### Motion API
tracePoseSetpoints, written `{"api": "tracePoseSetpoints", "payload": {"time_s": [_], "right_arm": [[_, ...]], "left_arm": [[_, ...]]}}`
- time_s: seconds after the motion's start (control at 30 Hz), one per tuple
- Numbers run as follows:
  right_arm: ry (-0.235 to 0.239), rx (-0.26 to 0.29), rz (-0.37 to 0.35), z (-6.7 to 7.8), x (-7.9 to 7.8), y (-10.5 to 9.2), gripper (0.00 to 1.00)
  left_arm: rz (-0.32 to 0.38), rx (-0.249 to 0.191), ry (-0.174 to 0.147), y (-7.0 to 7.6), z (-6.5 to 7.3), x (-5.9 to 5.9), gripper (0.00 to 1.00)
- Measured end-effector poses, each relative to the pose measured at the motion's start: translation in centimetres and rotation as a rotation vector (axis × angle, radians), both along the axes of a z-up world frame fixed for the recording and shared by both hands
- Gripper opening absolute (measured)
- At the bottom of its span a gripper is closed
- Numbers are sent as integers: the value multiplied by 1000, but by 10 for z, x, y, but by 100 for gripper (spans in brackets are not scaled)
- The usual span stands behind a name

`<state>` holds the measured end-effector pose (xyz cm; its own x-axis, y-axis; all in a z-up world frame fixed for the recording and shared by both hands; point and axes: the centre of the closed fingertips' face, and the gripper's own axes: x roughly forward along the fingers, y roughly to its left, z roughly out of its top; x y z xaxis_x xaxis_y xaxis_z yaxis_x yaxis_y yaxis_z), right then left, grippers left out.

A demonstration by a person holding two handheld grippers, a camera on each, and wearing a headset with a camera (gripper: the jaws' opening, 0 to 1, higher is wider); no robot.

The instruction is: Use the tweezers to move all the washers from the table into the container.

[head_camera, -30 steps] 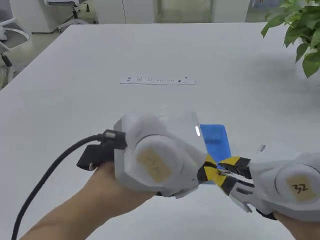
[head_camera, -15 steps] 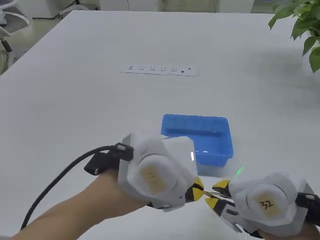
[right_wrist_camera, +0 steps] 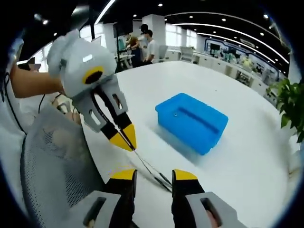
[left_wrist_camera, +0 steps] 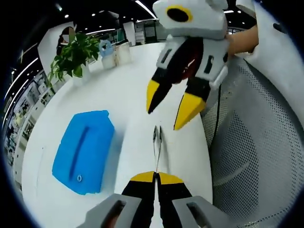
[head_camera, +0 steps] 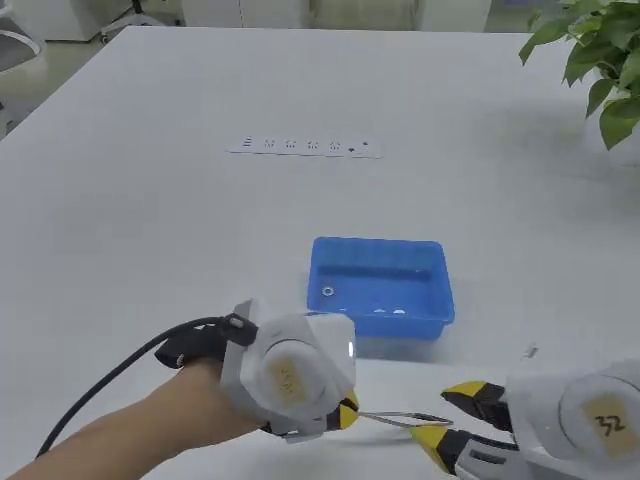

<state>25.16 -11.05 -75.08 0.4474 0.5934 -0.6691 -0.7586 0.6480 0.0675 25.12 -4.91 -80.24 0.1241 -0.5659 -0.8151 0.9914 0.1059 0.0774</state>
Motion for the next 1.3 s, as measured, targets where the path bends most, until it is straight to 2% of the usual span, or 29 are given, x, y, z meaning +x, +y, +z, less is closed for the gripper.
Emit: {"api": "tracePoseSetpoints", "payload": {"time_s": [0.03,0.07,0.1,0.13,0.17,0.23,0.33,0.4,0.6,0.67,0.73,0.77,0.8,0.83,0.87,0.93,0.97,1.03,1.1,1.17,1.2,1.3], "right_arm": [[-7,30,-43,5,1,-3,34],[-11,38,-53,6,2,-4,37],[-18,48,-72,8,2,-6,38],[-17,31,-65,9,2,-8,40],[-71,32,-94,15,10,-11,42],[-62,39,-98,17,9,-12,44],[-54,62,-125,19,7,-14,50],[-59,65,-138,21,5,-16,52],[-70,61,-167,21,6,-21,53],[-77,76,-173,24,8,-21,54],[-72,87,-179,24,7,-22,55],[-66,97,-186,24,8,-22,56],[-63,107,-189,25,8,-23,57],[-51,122,-193,24,8,-22,57],[-47,125,-194,24,8,-23,57],[-46,131,-200,24,8,-23,59],[-49,138,-201,26,8,-23,60],[-56,141,-199,27,8,-22,61],[-60,131,-192,27,8,-21,61],[-63,132,-189,28,8,-20,61],[-63,132,-186,28,7,-20,61],[-63,133,-184,28,7,-19,61]], "left_arm": [[6,12,12,2,-7,1,0],[7,17,16,2,-9,1,0],[4,38,11,4,-14,2,0],[2,45,9,5,-16,4,0],[5,48,24,6,-18,3,0],[17,59,39,7,-22,5,0],[29,76,35,10,-25,7,0],[60,94,32,12,-27,11,0],[105,71,62,11,-25,10,0],[125,67,70,11,-25,10,0],[144,69,82,11,-25,7,4],[179,66,92,11,-25,7,8],[239,37,149,9,-23,2,16],[272,17,172,8,-23,2,23],[328,7,169,11,-22,6,30],[377,-11,155,15,-19,9,35],[424,-47,136,17,-13,14,37],[504,-95,134,24,-2,15,44],[594,-146,102,34,12,20,53],[655,-182,52,45,26,22,60],[714,-211,0,55,37,26,66],[855,-288,-76,77,59,26,75]]}}
